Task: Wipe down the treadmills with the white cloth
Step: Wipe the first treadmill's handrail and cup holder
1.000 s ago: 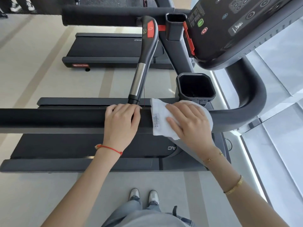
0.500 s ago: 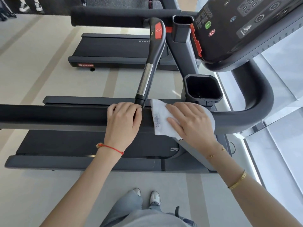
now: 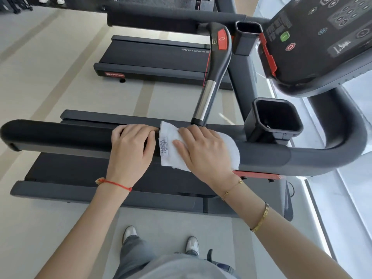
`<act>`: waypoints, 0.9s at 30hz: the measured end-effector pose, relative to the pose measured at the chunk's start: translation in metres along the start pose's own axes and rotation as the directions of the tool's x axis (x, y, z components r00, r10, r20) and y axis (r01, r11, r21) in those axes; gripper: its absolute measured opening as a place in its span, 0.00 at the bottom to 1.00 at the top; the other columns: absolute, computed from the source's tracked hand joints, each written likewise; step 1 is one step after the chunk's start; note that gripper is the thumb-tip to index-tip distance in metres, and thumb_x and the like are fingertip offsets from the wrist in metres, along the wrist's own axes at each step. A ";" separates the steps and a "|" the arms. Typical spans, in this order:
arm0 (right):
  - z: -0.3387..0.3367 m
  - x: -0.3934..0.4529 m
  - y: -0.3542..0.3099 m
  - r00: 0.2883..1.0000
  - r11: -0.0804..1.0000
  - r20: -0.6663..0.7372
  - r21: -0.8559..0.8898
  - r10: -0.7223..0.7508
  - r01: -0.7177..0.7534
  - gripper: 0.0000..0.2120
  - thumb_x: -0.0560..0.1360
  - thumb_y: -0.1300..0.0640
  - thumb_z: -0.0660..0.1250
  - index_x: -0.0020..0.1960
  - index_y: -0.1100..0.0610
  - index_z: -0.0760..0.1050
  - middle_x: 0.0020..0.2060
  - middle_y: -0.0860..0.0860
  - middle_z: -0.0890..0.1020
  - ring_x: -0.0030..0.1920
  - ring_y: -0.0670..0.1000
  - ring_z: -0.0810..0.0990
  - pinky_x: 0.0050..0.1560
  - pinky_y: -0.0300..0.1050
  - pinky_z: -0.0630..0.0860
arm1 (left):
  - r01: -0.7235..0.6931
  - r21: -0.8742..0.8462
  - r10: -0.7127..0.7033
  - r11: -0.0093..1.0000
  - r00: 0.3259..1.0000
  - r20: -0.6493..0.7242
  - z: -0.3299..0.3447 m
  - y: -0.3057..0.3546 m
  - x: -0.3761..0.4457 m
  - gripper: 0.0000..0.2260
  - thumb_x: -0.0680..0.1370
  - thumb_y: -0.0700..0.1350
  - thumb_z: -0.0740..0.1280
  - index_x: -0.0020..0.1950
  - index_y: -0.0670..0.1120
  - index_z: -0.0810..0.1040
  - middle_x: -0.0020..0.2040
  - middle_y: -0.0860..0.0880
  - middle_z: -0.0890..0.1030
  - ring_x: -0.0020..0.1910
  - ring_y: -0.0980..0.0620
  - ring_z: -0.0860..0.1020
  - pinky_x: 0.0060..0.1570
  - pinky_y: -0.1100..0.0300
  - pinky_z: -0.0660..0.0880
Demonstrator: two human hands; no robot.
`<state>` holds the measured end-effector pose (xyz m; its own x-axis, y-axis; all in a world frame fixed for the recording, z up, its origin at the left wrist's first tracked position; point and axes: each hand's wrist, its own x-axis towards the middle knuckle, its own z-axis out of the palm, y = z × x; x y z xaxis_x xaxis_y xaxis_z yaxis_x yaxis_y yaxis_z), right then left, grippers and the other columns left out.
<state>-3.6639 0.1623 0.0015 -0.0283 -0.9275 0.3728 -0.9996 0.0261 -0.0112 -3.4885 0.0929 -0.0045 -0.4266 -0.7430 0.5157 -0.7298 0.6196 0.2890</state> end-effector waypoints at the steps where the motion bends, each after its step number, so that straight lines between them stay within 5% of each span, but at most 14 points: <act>1: 0.001 0.006 -0.008 1.000 1.000 0.014 -0.013 0.003 -0.002 0.25 0.84 0.44 0.45 0.52 0.55 0.77 0.42 0.50 0.79 0.41 0.54 0.76 0.45 0.49 0.72 | -0.001 -0.004 0.001 1.000 1.000 0.007 -0.004 -0.010 0.000 0.10 0.81 0.41 0.59 0.50 0.46 0.81 0.48 0.51 0.84 0.49 0.48 0.80 0.59 0.49 0.68; 7: 0.003 0.041 -0.051 0.986 0.998 0.168 -0.060 0.018 -0.008 0.27 0.82 0.43 0.37 0.50 0.51 0.74 0.40 0.47 0.77 0.40 0.51 0.75 0.39 0.45 0.69 | -0.027 -0.024 0.028 0.999 0.999 0.035 -0.027 -0.078 0.000 0.10 0.82 0.44 0.60 0.52 0.47 0.81 0.50 0.53 0.83 0.50 0.49 0.80 0.61 0.49 0.68; 11: 0.010 0.069 -0.090 0.982 0.999 0.186 -0.028 -0.031 0.037 0.20 0.83 0.44 0.45 0.45 0.52 0.71 0.35 0.48 0.75 0.33 0.52 0.72 0.30 0.46 0.59 | -0.070 -0.040 0.072 0.997 0.996 0.050 -0.039 -0.114 -0.002 0.10 0.82 0.44 0.59 0.53 0.47 0.81 0.50 0.54 0.83 0.50 0.51 0.80 0.61 0.50 0.68; 18: 0.029 0.116 -0.156 0.961 0.992 0.268 0.120 -0.070 0.039 0.19 0.83 0.46 0.46 0.40 0.54 0.66 0.31 0.48 0.75 0.32 0.58 0.72 0.31 0.46 0.62 | -0.041 -0.044 0.043 0.998 0.998 0.045 -0.065 -0.176 -0.002 0.10 0.81 0.43 0.59 0.49 0.45 0.79 0.47 0.52 0.83 0.49 0.49 0.79 0.60 0.51 0.67; 27: 0.032 0.120 -0.206 0.988 1.000 0.151 -0.011 -0.003 0.004 0.22 0.82 0.47 0.44 0.45 0.52 0.73 0.33 0.48 0.73 0.32 0.54 0.71 0.31 0.45 0.59 | -0.032 -0.106 0.040 0.994 0.996 0.075 -0.091 -0.249 -0.002 0.11 0.81 0.44 0.59 0.53 0.46 0.82 0.51 0.53 0.84 0.51 0.50 0.81 0.61 0.49 0.69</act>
<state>-3.4610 0.0333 0.0188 -0.0252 -0.9733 0.2280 -0.9997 0.0260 0.0003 -3.2569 -0.0372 -0.0037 -0.4947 -0.7343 0.4649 -0.6551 0.6666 0.3558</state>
